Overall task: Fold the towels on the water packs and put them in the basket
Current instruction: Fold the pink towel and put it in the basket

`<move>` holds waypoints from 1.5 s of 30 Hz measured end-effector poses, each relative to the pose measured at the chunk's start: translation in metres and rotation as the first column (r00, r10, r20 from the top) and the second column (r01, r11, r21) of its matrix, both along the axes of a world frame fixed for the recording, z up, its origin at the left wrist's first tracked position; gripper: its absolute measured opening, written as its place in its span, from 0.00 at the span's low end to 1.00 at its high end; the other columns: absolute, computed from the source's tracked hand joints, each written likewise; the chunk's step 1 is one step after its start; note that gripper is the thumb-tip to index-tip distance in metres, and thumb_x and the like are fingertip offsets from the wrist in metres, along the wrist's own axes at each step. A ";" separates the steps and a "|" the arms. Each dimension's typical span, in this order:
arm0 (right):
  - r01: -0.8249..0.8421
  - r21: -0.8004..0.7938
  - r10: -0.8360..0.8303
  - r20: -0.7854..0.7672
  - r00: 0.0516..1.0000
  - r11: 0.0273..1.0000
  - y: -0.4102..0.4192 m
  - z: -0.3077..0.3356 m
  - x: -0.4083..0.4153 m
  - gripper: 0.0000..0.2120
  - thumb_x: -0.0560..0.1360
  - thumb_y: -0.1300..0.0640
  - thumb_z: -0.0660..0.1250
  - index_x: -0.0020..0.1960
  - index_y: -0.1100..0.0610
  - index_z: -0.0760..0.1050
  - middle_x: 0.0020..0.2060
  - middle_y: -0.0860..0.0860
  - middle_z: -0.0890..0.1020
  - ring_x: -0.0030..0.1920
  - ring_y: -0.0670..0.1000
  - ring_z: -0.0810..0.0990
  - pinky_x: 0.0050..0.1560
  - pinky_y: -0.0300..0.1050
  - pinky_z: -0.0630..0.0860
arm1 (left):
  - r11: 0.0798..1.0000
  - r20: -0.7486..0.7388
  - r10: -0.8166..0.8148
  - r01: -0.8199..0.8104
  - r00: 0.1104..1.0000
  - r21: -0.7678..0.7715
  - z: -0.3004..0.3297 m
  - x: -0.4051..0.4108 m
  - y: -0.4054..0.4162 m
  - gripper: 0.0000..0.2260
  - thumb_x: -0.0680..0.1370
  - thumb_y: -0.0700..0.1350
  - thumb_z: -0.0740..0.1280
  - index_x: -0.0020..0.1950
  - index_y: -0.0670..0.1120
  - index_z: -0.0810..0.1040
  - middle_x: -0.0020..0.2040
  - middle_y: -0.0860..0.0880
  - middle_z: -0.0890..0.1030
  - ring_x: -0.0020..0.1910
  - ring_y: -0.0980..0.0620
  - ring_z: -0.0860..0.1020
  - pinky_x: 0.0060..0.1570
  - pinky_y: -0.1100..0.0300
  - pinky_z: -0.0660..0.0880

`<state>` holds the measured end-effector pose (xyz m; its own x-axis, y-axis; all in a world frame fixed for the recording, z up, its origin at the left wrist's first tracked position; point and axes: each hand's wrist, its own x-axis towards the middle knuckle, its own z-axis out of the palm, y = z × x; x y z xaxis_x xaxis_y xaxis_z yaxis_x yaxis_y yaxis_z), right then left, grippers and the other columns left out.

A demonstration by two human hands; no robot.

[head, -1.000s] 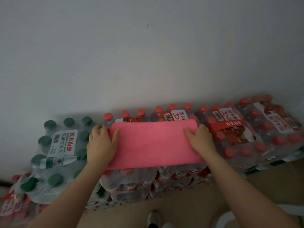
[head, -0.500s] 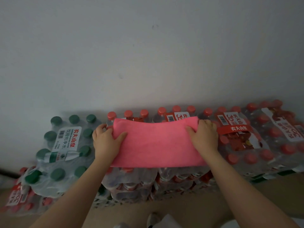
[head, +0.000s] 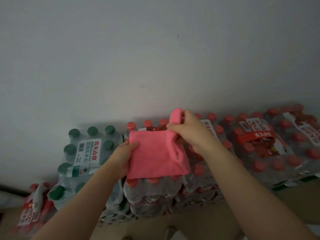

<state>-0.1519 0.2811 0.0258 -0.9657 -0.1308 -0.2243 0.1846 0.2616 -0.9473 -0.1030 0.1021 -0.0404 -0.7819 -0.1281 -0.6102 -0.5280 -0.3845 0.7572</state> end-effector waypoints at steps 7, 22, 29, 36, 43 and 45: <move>-0.034 0.154 0.040 -0.036 0.999 0.987 -0.085 -0.021 0.016 0.18 0.72 0.56 0.69 0.57 0.60 0.68 0.51 0.55 0.77 0.48 0.59 0.81 0.47 0.58 0.80 | 0.972 0.047 -0.045 0.033 0.998 0.234 -0.001 -0.001 -0.012 0.20 0.81 0.52 0.54 0.63 0.40 0.74 0.53 0.40 0.80 0.51 0.45 0.79 0.50 0.51 0.75; -0.603 0.454 0.696 -0.056 0.715 0.656 -0.072 -0.044 0.047 0.20 0.78 0.56 0.61 0.68 0.61 0.68 0.70 0.54 0.68 0.69 0.50 0.67 0.70 0.50 0.64 | 0.984 0.060 -0.144 0.137 0.988 0.112 0.007 -0.004 -0.013 0.18 0.78 0.51 0.62 0.60 0.39 0.74 0.44 0.45 0.80 0.42 0.50 0.79 0.36 0.57 0.78; -0.252 0.466 0.395 -0.238 0.887 0.848 -0.023 -0.045 0.005 0.19 0.80 0.56 0.56 0.70 0.58 0.67 0.72 0.53 0.64 0.73 0.49 0.59 0.70 0.37 0.51 | 0.992 -0.148 -0.086 0.098 0.985 0.079 0.012 0.002 -0.005 0.13 0.80 0.44 0.58 0.65 0.48 0.71 0.53 0.48 0.80 0.51 0.50 0.78 0.50 0.56 0.75; -0.056 -0.024 0.055 -0.029 0.998 0.998 -0.008 -0.047 0.005 0.18 0.81 0.49 0.54 0.67 0.54 0.69 0.62 0.48 0.73 0.61 0.44 0.70 0.53 0.31 0.67 | 0.979 -0.064 0.033 -0.020 0.997 0.202 0.030 0.003 0.000 0.14 0.77 0.50 0.62 0.58 0.45 0.77 0.49 0.46 0.82 0.49 0.47 0.79 0.45 0.53 0.74; 0.084 -0.530 0.157 0.393 0.906 0.844 0.000 -0.032 0.015 0.16 0.76 0.43 0.60 0.50 0.53 0.79 0.41 0.49 0.85 0.44 0.48 0.83 0.47 0.44 0.76 | 0.979 -0.052 0.015 -0.004 0.999 0.203 0.043 -0.008 0.003 0.21 0.74 0.64 0.60 0.49 0.47 0.80 0.37 0.47 0.85 0.44 0.47 0.80 0.40 0.55 0.74; 0.077 -0.565 0.173 0.376 0.910 0.822 0.002 -0.026 0.019 0.14 0.76 0.46 0.61 0.50 0.54 0.78 0.40 0.49 0.86 0.43 0.48 0.83 0.47 0.44 0.77 | 0.978 -0.033 -0.038 0.044 0.999 0.206 0.049 -0.012 0.003 0.22 0.74 0.64 0.59 0.49 0.47 0.79 0.36 0.47 0.85 0.43 0.48 0.79 0.40 0.55 0.73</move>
<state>-0.1324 0.2826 -0.0002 -0.7979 -0.3966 -0.4540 0.5735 -0.2673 -0.7744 -0.1148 0.1048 0.0082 -0.8016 0.0309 -0.5970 -0.5256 -0.5123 0.6792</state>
